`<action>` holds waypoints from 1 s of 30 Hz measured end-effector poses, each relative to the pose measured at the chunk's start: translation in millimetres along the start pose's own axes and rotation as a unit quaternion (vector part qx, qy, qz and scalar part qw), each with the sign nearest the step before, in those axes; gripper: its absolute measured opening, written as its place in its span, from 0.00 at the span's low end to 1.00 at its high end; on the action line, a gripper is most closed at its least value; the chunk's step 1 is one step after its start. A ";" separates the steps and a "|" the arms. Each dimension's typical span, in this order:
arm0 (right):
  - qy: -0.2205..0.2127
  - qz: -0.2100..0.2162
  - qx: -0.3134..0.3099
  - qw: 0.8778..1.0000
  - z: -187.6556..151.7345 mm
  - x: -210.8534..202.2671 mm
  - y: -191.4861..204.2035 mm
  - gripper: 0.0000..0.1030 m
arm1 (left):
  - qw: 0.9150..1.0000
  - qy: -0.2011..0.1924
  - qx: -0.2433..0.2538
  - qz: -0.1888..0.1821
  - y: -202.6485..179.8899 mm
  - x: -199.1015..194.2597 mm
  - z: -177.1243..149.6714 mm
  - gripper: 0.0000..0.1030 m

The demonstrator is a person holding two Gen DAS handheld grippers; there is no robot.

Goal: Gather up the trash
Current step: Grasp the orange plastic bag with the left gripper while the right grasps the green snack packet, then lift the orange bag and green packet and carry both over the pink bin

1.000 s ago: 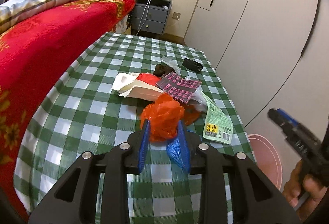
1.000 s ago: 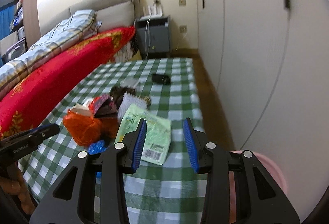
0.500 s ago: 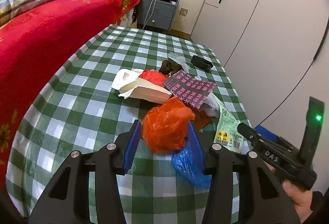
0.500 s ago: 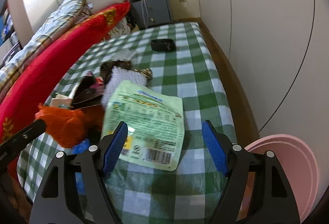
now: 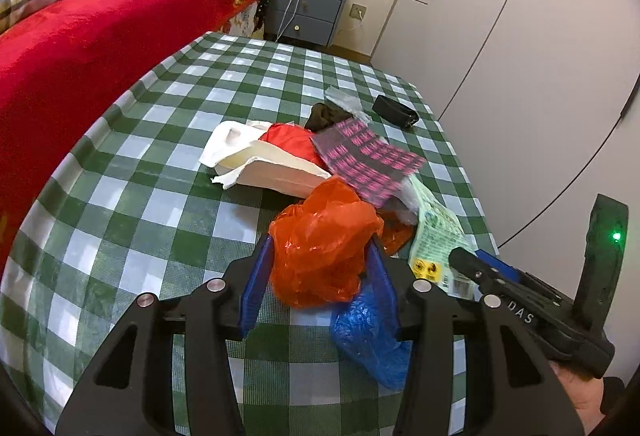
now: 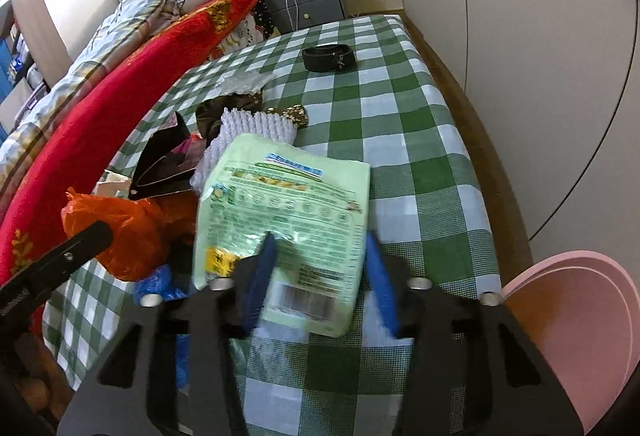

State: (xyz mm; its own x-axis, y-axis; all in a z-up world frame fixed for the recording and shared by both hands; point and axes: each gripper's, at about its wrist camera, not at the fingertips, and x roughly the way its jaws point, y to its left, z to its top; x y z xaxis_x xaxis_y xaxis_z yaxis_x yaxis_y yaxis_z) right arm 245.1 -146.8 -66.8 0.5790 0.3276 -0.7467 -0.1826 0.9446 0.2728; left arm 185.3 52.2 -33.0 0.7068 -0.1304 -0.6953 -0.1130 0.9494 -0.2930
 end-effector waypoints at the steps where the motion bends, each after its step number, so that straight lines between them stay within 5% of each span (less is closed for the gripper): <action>1: -0.003 0.003 0.001 1.000 0.7 -2.4 0.7 0.25 | 1.000 0.000 0.000 0.000 -0.1 -0.3 0.2 0.45; 9: -0.041 0.032 -0.012 0.999 6.1 -27.5 12.5 0.01 | 1.000 -0.007 0.002 0.001 1.7 -6.7 3.3 0.29; 14: -0.067 0.049 -0.026 0.996 8.0 -46.4 22.5 0.00 | 1.000 -0.011 0.012 0.000 -1.0 -11.9 4.2 0.22; 20: -0.048 0.069 -0.024 0.996 4.5 -45.2 23.8 0.00 | 1.000 -0.012 0.017 -0.003 -3.6 -18.0 3.6 0.21; 23: -0.037 0.042 -0.016 0.998 0.7 -39.4 19.9 0.05 | 1.000 -0.010 0.015 -0.001 -1.3 -20.3 1.6 0.21; 27: -0.023 0.019 0.015 0.999 -3.2 -29.5 5.5 0.39 | 1.000 -0.009 0.010 0.000 2.3 -23.4 0.3 0.21; 30: -0.006 0.020 0.029 0.999 -6.1 -19.8 -2.4 0.41 | 1.000 -0.007 0.008 -0.001 2.7 -23.1 0.3 0.21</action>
State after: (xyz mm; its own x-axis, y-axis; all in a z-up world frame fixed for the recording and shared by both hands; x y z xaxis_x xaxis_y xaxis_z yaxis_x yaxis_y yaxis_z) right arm 229.3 -155.4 -56.5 0.5825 0.3636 -0.7270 -0.1588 0.9280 0.3369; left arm 168.9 57.9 -17.5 0.7172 -0.1279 -0.6851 -0.1007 0.9537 -0.2834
